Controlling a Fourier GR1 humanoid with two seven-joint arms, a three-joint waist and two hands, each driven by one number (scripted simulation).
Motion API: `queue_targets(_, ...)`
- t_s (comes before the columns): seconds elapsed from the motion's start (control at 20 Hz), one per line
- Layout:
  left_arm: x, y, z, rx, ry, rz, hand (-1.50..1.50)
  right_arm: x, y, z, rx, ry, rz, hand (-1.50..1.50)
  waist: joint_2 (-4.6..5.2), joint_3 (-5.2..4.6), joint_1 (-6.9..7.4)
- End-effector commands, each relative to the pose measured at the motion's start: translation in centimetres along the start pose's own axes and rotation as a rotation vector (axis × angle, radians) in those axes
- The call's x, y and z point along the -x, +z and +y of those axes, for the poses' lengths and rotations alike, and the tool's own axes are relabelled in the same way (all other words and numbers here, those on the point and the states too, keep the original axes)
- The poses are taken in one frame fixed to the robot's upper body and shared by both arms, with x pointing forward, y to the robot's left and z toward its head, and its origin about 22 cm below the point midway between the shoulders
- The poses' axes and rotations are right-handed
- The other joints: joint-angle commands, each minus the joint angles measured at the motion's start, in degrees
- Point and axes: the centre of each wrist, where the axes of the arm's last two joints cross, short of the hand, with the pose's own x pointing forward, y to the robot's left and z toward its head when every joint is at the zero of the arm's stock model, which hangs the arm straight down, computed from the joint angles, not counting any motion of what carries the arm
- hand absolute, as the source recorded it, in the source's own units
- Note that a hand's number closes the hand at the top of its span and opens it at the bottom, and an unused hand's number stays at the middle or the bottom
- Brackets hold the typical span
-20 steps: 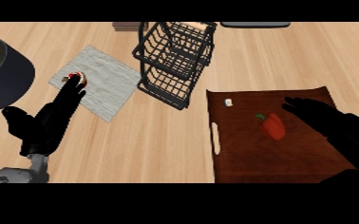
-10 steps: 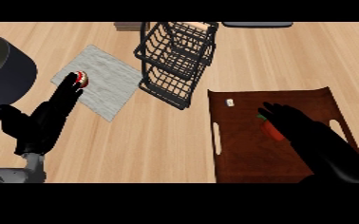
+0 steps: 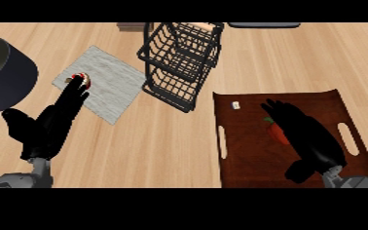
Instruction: Pick the bell pepper from the tray and place it in the tiered basket
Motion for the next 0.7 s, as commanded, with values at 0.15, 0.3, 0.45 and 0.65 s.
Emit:
queue_targets(0.15, 0.8, -0.6, 0.5, 0.009, 0.012, 0.003, 0.0, 4.0, -1.8, 2.5, 0.066, 0.039, 0.023, -1.5, 0.01, 0.01, -0.08)
queue_targets(0.3, 1.4, -0.2, 0.5, 0.002, 0.002, -0.009, 0.0, 4.6, -2.2, 1.1, 0.104, 0.048, 0.018, -1.5, 0.0, -0.01, -0.09)
queue_targets(0.45, 0.0, 0.7, 0.8, 0.004, -0.02, 0.001, 0.0, 1.4, -3.2, 3.8, 0.105, 0.075, 0.04, -1.5, -0.04, 0.0, 0.03)
queue_targets(0.65, -0.6, 1.5, 0.5, 0.013, -0.018, 0.006, 0.0, 3.8, -2.9, 3.4, 0.029, 0.09, 0.055, -1.5, -0.08, 0.01, 0.12)
